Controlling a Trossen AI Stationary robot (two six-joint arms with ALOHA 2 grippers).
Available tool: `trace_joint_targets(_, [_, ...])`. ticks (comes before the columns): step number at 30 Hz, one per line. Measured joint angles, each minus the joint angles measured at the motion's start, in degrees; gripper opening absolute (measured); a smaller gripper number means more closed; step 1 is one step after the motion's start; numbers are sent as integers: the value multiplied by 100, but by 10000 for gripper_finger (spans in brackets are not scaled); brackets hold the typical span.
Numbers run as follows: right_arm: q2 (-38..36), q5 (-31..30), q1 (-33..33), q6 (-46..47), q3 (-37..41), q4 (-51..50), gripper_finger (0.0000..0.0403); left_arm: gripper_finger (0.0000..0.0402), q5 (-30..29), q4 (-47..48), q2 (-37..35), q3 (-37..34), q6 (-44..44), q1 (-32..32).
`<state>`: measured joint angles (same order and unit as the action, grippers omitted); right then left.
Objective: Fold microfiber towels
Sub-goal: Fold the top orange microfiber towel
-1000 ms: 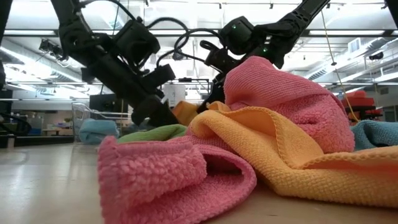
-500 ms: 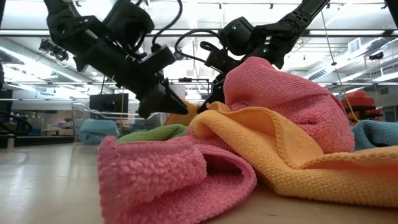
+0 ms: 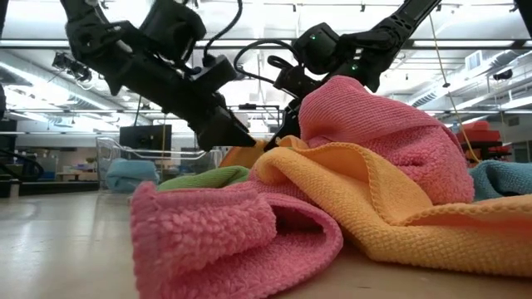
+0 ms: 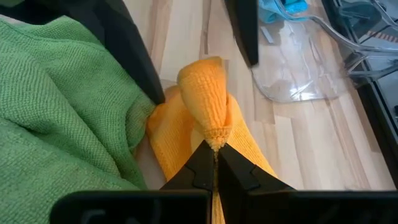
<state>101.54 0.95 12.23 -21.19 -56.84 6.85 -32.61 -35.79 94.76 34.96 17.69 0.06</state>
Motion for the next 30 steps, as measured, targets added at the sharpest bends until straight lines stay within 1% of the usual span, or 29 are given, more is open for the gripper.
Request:
trace_joint_targets(3, [0, 0, 0, 10, 0, -1, 15, 261, 942, 11, 11, 0, -423, 315])
trace_joint_targets(4, [0, 0, 0, 11, 0, -3, 15, 262, 1102, 7, 18, 0, -501, 389])
trace_joint_targets(7, [0, 0, 0, 13, 0, -1, 15, 258, 1156, 126, 66, -2, -519, 532])
trace_joint_targets(13, [0, -2, 0, 15, 0, 2, 15, 234, 1230, -134, 415, 0, -434, 631])
trace_joint_targets(16, [2, -2, 0, 1, 0, 2, 15, 216, 1221, -208, 571, 0, -302, 625])
trace_joint_targets(19, [2, -2, 0, 0, 0, 2, 15, 186, 1146, -219, 614, 0, -182, 627])
trace_joint_targets(22, [3, -2, 0, 0, 0, 0, 15, 148, 1103, -287, 614, 2, -166, 627])
trace_joint_targets(25, [2, 36, -2, 9, 0, -2, 15, 104, 1102, -323, 614, 2, -157, 627])
trace_joint_targets(30, [2, 82, -71, 50, 0, -54, 17, 19, 1109, -227, 614, 2, -130, 653])
